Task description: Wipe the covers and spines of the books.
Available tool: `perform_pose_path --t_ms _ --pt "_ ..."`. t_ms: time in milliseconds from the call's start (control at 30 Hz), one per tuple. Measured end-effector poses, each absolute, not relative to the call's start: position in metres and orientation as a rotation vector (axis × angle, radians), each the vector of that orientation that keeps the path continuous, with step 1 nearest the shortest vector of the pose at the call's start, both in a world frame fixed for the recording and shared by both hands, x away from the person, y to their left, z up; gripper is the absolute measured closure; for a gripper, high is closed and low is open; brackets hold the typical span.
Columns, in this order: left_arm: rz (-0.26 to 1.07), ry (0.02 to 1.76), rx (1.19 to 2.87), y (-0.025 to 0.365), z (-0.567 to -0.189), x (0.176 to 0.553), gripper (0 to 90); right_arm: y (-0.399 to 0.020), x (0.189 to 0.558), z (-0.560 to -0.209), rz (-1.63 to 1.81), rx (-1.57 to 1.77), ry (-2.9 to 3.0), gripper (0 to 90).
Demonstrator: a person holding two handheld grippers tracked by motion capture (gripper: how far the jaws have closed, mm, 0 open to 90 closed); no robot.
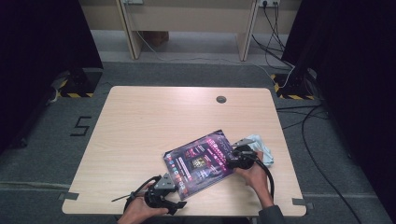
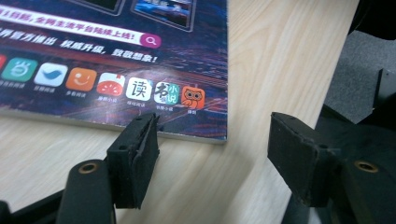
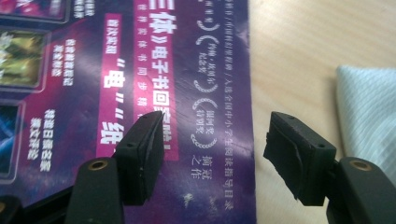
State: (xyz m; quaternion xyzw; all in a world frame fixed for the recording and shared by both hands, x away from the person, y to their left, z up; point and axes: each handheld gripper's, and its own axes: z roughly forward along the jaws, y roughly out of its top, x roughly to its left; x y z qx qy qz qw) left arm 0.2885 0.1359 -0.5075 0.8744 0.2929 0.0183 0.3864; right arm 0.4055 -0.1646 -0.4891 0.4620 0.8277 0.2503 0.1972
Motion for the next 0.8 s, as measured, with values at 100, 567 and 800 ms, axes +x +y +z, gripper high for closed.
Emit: perform_pose_path --t_ms 100,567,800 --pt "0.034 0.727 2.224 0.131 -0.508 0.288 32.7 -0.163 0.411 -0.49 0.702 1.294 2.292 37.8" --pt "0.216 0.851 2.111 0.159 -0.498 0.311 30.5 -0.175 0.376 -0.488 0.753 1.304 2.366 32.6" --pt "0.364 0.937 2.092 0.173 -0.497 0.337 29.5 -0.175 0.361 -0.49 0.759 1.292 2.379 32.4"
